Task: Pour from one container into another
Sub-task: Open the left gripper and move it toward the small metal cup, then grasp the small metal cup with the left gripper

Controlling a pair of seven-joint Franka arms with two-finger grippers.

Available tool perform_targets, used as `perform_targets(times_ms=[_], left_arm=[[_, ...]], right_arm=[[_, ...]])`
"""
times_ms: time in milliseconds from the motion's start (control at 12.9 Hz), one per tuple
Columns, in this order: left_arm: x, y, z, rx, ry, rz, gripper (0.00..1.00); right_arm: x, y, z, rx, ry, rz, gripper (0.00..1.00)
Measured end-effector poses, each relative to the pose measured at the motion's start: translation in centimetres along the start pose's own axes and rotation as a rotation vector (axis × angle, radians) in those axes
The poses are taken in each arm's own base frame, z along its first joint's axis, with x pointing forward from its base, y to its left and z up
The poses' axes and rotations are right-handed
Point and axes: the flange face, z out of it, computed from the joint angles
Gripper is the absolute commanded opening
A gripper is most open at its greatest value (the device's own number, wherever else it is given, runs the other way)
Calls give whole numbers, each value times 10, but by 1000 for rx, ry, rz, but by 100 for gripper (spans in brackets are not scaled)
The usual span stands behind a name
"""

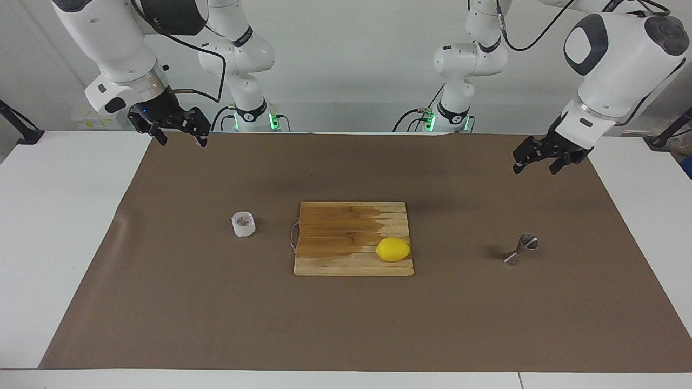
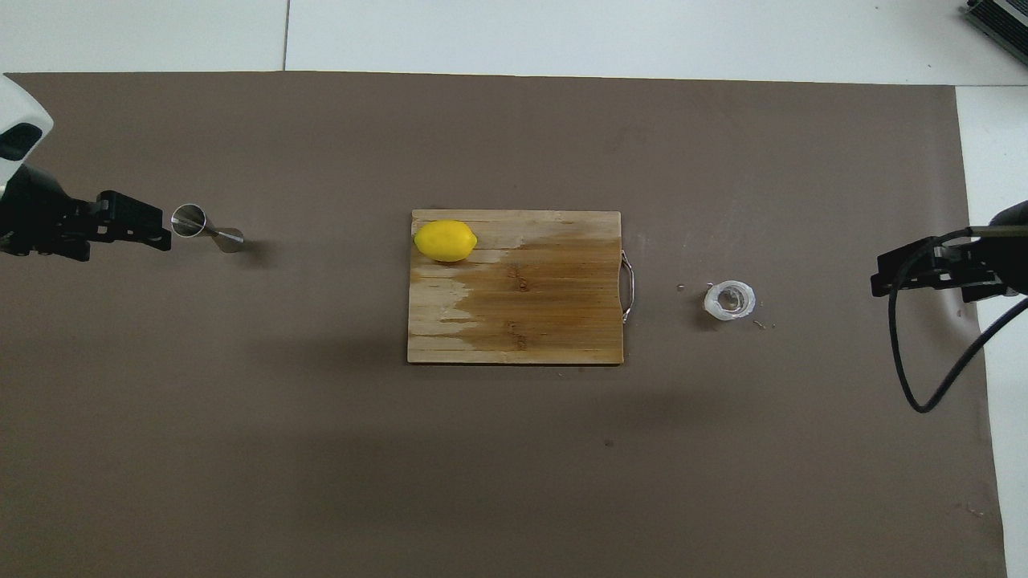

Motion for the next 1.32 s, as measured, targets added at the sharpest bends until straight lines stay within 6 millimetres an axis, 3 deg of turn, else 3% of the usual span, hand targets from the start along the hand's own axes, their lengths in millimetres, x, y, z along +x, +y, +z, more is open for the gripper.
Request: perform_targets(times_ms=[233, 466, 777, 1011, 1166, 1322], left_arm=[[43, -28, 14, -90, -9, -184, 100], [71, -70, 31, -187, -41, -480, 100], [102, -123, 76, -270, -134, -856, 100], [123, -168, 112, -356, -199, -1126, 100], [128, -199, 129, -414, -214, -1247, 100], [125, -214, 159, -441, -236, -1346, 100]], right_arm=[[0, 0, 0, 0, 0, 0, 100], [0, 0, 0, 0, 0, 0, 100], [0, 0, 0, 0, 0, 0, 100], [0, 0, 0, 0, 0, 0, 100], [0, 0, 0, 0, 0, 0, 100], [0, 0, 0, 0, 0, 0, 100]])
